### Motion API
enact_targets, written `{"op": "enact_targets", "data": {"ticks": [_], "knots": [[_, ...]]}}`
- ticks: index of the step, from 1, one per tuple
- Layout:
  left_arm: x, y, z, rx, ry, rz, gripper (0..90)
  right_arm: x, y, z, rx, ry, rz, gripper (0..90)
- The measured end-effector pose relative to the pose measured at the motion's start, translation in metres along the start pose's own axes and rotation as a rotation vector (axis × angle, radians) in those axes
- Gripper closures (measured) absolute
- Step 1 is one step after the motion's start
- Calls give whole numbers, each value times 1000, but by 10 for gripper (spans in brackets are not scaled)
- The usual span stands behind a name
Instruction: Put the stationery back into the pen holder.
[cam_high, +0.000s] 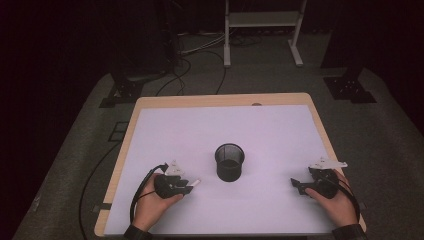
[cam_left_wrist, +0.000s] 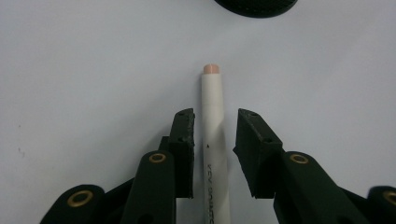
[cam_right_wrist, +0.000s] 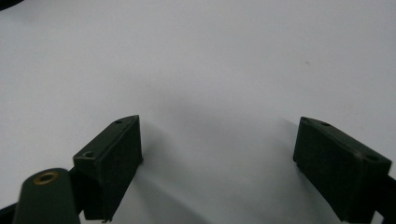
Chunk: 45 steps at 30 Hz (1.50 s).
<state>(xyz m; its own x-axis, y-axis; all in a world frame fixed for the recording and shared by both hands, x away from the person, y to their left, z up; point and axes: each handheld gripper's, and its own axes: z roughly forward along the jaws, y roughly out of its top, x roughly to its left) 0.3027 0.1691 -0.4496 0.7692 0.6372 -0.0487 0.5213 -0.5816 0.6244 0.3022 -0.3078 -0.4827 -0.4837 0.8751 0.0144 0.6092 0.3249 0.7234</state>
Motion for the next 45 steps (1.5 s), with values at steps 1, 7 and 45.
{"op": "enact_targets", "data": {"ticks": [1, 7, 45], "knots": [[0, 3, 1, 14, -4, 7, 685, 0, 0, 0, 0, 0, 0, 142], [3, 14, 7, 61, -6, 4, 700, 0, 0, 0, 0, 0, 0, 142], [5, 35, 11, 129, -20, -13, 789, 0, 0, 0, 0, 2, 3, 142]]}}
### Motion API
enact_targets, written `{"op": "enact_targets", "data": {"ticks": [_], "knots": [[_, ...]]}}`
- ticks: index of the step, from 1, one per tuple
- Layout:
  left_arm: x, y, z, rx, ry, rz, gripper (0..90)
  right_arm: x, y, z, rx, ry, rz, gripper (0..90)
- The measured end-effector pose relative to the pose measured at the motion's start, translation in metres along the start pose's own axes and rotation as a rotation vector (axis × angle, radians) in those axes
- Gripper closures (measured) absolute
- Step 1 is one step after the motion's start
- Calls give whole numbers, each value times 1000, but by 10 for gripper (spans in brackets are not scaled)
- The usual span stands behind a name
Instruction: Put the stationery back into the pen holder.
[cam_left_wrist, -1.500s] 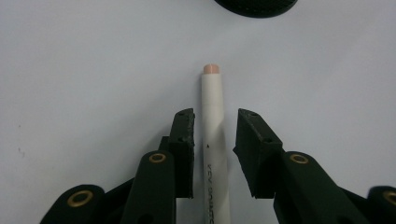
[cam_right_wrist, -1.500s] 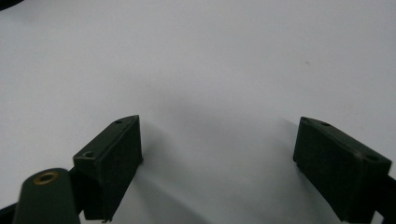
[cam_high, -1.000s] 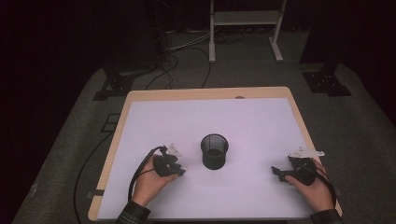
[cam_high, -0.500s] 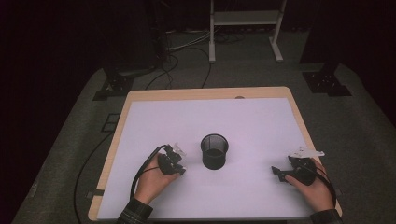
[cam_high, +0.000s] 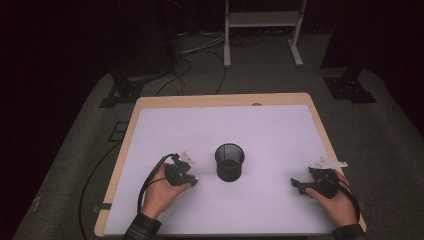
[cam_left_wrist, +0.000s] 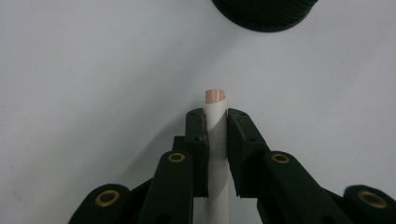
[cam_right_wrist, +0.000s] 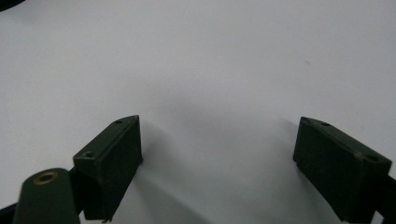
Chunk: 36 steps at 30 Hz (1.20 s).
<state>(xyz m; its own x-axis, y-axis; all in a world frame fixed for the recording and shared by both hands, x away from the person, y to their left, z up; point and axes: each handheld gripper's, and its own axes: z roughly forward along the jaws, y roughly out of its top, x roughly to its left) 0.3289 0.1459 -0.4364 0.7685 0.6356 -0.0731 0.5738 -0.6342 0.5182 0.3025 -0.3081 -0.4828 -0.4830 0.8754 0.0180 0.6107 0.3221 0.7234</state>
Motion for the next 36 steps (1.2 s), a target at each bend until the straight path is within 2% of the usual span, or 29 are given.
{"op": "enact_targets", "data": {"ticks": [2, 5, 14, 24, 27, 36], "knots": [[2, -1, -7, -40, -24, -17, 789, 0, 0, 0, -1, -1, -1, 142], [4, -1, -12, -59, -22, -16, 789, 0, 0, 0, 0, -1, -1, 142], [8, 1, -34, -166, -43, -29, 788, 0, 0, 0, -1, -1, 0, 142], [6, 10, -59, -285, -77, -14, 788, 0, 0, 0, 0, -1, -1, 142], [4, 18, -65, -324, -91, 8, 788, 0, 0, 0, 0, -1, -1, 142], [-1, 37, -71, -376, -108, 41, 789, 0, 0, 0, 0, -1, -1, 142]]}}
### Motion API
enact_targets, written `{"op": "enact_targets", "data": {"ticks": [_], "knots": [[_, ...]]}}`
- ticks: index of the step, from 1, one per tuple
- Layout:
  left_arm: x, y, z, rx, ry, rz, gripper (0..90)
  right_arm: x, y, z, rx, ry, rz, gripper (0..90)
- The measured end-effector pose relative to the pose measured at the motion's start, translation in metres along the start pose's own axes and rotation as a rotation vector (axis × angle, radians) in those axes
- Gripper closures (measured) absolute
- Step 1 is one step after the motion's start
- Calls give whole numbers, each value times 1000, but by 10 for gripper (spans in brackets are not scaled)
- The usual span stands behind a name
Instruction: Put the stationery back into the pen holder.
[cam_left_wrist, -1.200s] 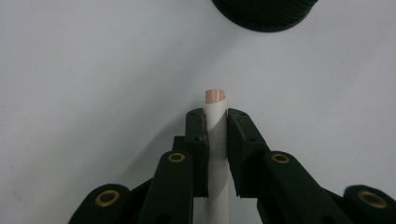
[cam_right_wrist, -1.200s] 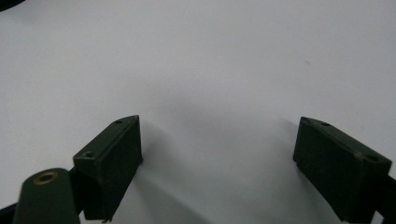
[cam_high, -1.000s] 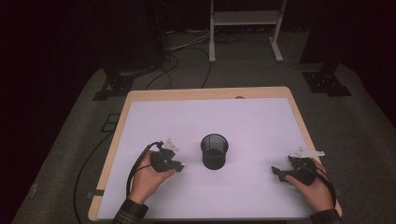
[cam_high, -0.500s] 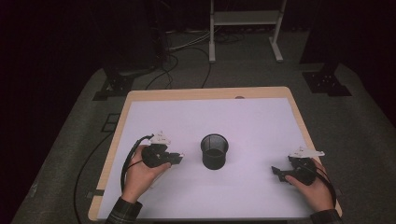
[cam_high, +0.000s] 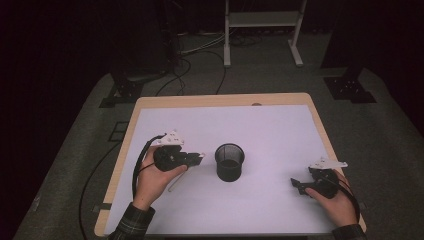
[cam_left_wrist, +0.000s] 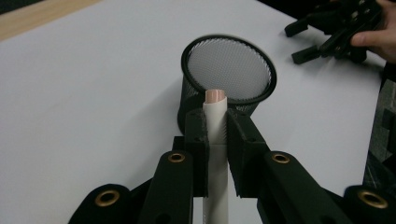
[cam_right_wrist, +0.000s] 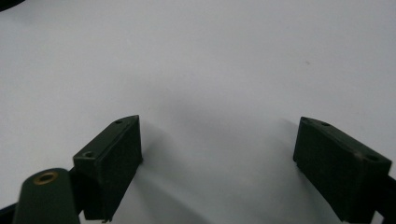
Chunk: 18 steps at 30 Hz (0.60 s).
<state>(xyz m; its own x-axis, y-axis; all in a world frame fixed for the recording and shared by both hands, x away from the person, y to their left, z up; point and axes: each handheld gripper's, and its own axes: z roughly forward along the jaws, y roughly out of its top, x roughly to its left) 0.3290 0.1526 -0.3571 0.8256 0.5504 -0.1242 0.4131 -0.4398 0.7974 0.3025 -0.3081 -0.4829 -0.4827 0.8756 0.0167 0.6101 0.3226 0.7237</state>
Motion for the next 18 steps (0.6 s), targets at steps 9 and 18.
{"op": "enact_targets", "data": {"ticks": [9, 18], "knots": [[-2, 20, 2, -68, -26, 19, 788, 0, 0, 0, 0, 0, 0, 142], [-3, 46, 11, -129, -59, 48, 788, 0, 0, 0, -1, 0, 0, 142]]}}
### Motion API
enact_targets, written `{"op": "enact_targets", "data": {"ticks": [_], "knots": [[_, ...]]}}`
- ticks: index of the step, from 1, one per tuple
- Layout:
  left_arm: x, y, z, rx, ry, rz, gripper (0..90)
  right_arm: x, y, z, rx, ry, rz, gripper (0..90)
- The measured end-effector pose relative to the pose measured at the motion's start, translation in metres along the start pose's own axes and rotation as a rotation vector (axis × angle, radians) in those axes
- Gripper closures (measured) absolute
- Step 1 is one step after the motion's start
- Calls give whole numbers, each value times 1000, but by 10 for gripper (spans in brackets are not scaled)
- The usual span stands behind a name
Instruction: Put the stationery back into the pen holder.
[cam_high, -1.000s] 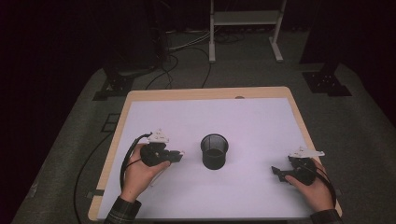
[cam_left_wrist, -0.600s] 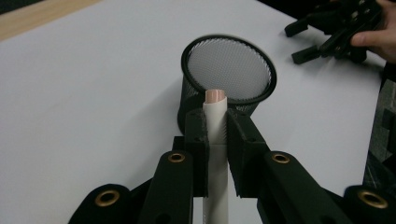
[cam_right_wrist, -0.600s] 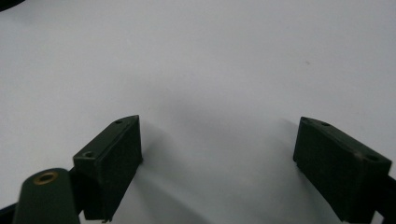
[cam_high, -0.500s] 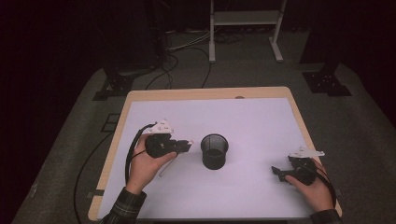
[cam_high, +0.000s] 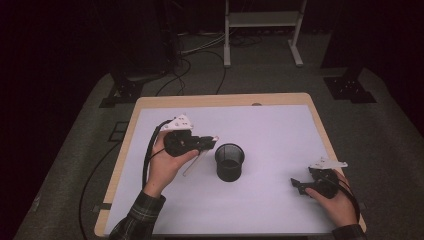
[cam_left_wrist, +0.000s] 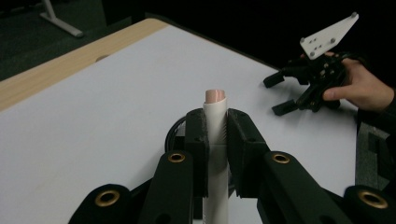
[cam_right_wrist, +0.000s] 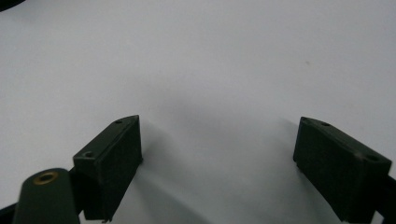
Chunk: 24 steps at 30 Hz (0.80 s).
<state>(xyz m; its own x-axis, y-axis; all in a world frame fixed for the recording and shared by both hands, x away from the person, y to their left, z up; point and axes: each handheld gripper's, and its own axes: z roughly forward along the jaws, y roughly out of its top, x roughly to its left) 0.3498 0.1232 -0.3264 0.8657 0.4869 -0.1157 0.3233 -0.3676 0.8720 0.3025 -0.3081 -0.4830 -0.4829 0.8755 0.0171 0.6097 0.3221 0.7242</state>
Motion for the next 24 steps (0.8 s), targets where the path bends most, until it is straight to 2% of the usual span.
{"op": "enact_targets", "data": {"ticks": [14, 18, 24], "knots": [[-2, 29, 27, -63, -37, 53, 788, 0, 0, 0, 1, 1, 3, 142], [-1, 33, 37, -82, -52, 49, 788, 0, 0, 0, 0, 1, 1, 142], [-1, 38, 52, -103, -72, 69, 788, 0, 0, 0, 0, 1, 1, 142]]}}
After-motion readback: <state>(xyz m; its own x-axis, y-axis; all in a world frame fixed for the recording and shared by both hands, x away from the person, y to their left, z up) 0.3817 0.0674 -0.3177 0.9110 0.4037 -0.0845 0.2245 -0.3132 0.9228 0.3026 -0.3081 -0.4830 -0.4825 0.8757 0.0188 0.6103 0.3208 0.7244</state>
